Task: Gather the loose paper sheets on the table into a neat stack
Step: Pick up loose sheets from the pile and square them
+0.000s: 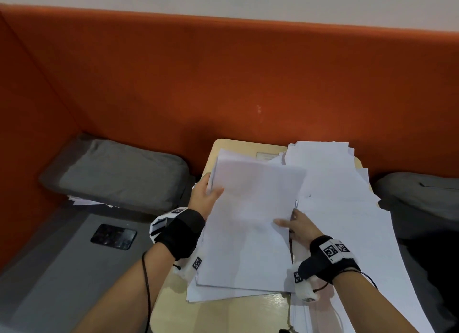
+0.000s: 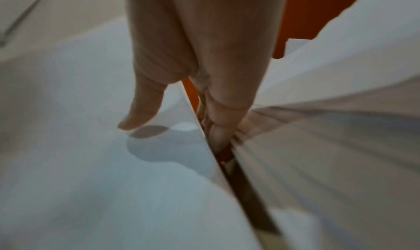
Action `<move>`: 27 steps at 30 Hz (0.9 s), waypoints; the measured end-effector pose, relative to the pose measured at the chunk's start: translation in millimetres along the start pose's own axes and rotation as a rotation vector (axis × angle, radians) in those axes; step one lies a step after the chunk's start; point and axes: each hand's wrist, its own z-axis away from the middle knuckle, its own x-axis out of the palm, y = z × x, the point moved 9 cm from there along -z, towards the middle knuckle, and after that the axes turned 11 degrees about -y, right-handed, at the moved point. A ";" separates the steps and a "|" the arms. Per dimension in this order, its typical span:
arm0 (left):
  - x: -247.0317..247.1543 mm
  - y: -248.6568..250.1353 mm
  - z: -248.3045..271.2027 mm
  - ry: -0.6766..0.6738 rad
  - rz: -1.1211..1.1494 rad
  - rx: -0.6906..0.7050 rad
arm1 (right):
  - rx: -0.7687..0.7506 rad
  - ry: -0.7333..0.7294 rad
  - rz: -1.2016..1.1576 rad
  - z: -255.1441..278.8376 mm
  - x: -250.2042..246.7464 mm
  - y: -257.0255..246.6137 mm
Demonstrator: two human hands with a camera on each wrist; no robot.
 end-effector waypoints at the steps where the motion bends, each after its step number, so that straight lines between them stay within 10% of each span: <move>1: 1.3 13.0 -1.1 -0.013 0.030 0.042 | -0.055 0.007 -0.097 1.9 0.3 -10.4; 13: -16.7 132.1 -3.7 0.119 0.168 0.493 | -0.588 0.150 0.028 58.9 21.9 -159.2; 27: -30.0 114.8 2.2 0.257 0.196 0.481 | -0.675 0.150 0.001 66.8 33.0 -177.2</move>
